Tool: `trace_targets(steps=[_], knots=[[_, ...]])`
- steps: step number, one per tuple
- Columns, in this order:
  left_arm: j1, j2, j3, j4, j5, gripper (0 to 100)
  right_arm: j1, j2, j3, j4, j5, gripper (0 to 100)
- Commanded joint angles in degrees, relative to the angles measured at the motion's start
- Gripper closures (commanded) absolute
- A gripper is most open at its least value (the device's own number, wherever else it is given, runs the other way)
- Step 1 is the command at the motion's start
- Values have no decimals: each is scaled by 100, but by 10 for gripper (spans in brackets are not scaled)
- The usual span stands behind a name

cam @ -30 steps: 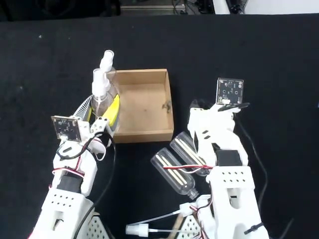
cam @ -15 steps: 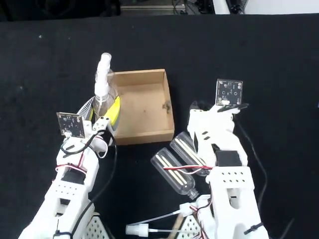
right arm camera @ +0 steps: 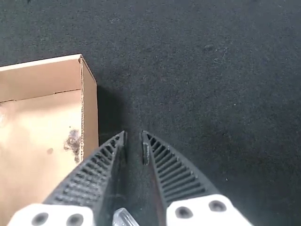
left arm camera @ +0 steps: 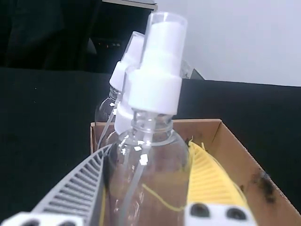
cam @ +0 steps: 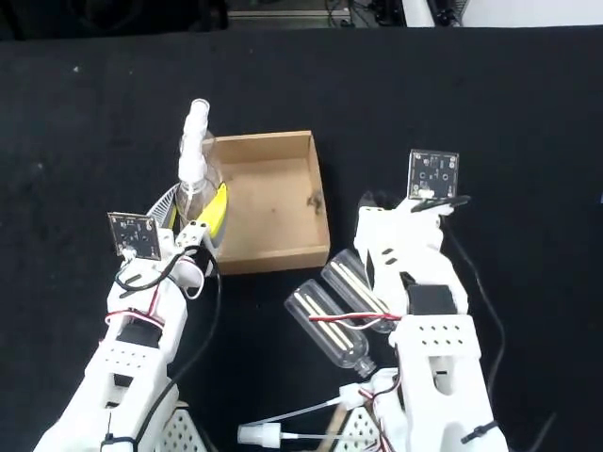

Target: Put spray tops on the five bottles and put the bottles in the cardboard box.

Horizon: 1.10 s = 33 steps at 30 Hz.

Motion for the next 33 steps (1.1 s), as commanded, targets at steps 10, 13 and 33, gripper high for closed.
trace_targets(steps=[10,13,33], knots=[[-22,26,101,246,35,958,26,-180,-48,-149,0,959],[-31,26,101,299,44,863,26,-180,-48,-149,0,959],[-75,-35,101,299,-9,774,26,-180,-48,-149,0,959]])
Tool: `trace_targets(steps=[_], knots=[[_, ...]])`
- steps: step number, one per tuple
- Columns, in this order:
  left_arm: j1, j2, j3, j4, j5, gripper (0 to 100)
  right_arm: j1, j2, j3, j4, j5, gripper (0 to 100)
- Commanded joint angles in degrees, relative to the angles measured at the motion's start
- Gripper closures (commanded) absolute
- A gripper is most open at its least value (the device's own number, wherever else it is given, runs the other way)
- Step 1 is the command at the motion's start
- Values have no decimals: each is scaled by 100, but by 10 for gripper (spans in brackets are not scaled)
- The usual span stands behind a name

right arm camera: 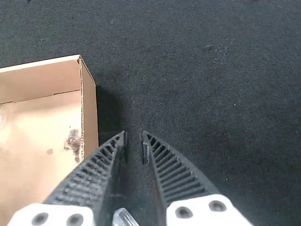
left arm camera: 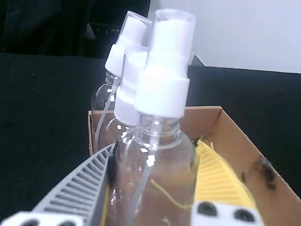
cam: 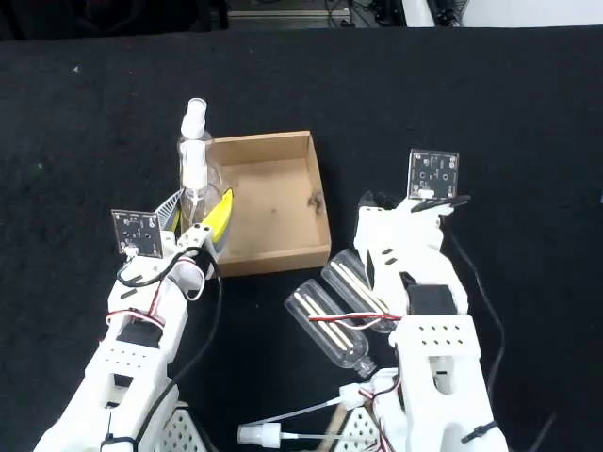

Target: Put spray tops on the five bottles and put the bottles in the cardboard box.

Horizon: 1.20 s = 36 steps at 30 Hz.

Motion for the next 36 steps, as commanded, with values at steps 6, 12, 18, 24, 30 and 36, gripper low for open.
trace_targets(steps=[6,12,18,24,30,36], knots=[[-84,18,92,35,-9,709,26,-180,-57,-149,0,959],[-84,18,92,35,-9,709,26,-180,-57,-149,0,959],[-92,-44,92,35,-9,709,26,-180,-57,-149,0,959],[-92,-44,66,35,9,709,26,-180,-57,-149,0,959],[-84,-62,-163,404,9,706,26,-180,-66,-149,0,959],[-40,-1116,-1182,3086,44,704,26,-180,-66,-149,0,959]])
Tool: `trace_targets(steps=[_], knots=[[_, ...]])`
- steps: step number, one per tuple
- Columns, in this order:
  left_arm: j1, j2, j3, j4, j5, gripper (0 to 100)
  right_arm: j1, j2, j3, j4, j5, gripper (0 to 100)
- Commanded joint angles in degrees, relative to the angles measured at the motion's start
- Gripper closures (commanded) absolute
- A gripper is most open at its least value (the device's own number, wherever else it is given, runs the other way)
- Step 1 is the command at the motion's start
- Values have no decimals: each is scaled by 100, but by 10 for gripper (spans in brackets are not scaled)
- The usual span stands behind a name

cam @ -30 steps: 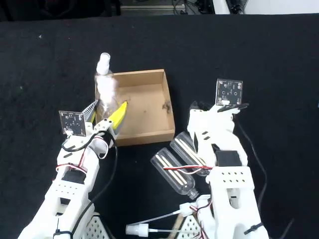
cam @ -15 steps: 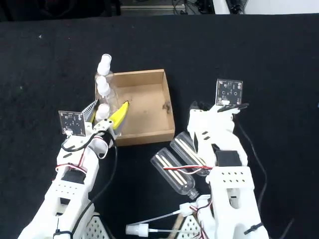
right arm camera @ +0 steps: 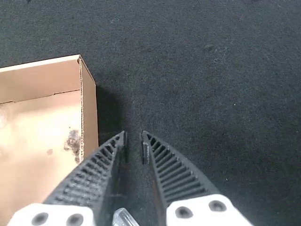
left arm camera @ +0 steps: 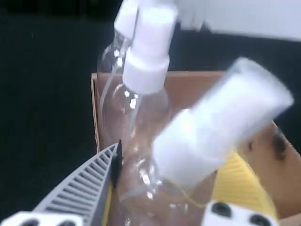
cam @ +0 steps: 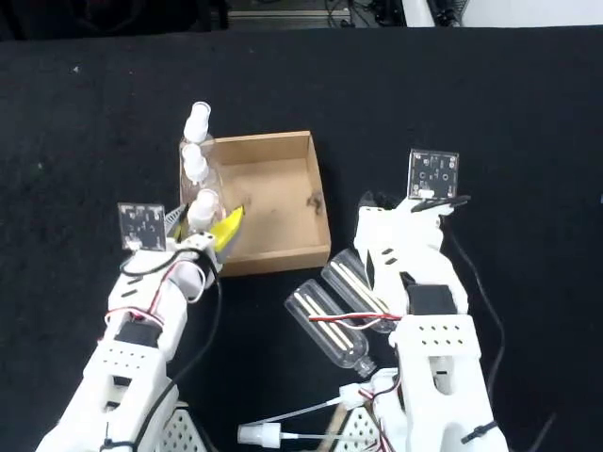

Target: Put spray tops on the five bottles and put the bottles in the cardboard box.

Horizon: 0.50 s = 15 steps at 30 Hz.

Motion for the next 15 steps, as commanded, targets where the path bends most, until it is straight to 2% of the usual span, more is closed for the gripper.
trace_targets(steps=[1,4,9,15], knots=[[13,-1143,-1077,2330,44,704,26,-180,-66,-149,0,959],[-13,-1943,-1429,3411,0,705,26,-180,-75,-149,0,959],[4,-2901,-1314,4158,0,707,26,-180,-75,-149,0,959],[-40,-3147,-1789,5398,0,707,26,-180,-57,-149,0,957]])
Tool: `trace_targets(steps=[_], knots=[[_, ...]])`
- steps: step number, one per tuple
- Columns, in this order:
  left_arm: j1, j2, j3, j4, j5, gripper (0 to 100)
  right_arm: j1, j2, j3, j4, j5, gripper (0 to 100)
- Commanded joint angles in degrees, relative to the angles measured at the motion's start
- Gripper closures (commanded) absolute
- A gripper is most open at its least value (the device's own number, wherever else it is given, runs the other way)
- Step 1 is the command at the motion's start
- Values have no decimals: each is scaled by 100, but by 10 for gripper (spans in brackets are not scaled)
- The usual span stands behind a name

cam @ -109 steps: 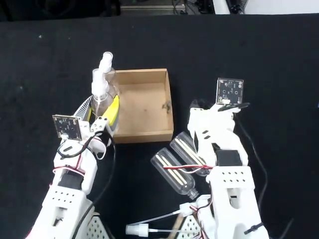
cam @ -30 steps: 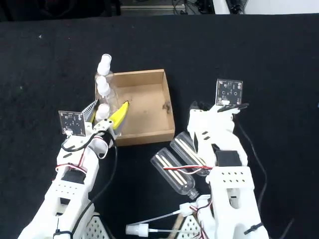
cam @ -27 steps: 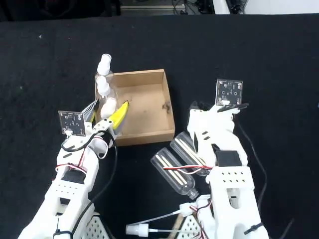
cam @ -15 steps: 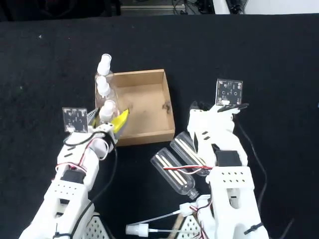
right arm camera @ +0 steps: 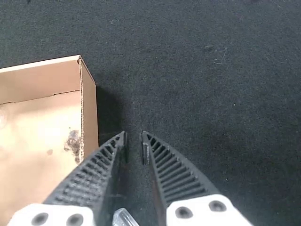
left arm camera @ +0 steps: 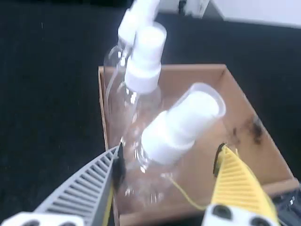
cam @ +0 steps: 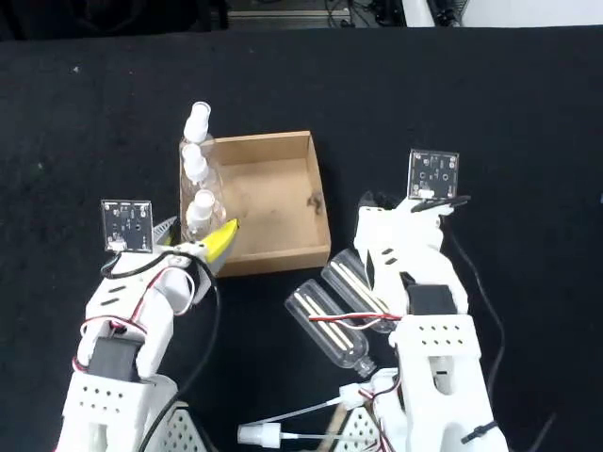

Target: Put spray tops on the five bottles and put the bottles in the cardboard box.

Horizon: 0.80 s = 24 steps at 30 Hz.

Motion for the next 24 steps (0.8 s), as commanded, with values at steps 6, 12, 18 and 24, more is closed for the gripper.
trace_targets(steps=[6,12,18,24], knots=[[-40,-176,-2079,2189,9,707,26,-180,-66,-97,9,956],[-48,-220,-2378,3059,-9,707,18,-180,-585,809,396,956],[-338,-220,-2369,3516,-1538,707,-9,-136,-1798,2523,571,956],[-1147,-220,-2369,3455,-2629,707,-158,57,-3046,4149,1600,955]])
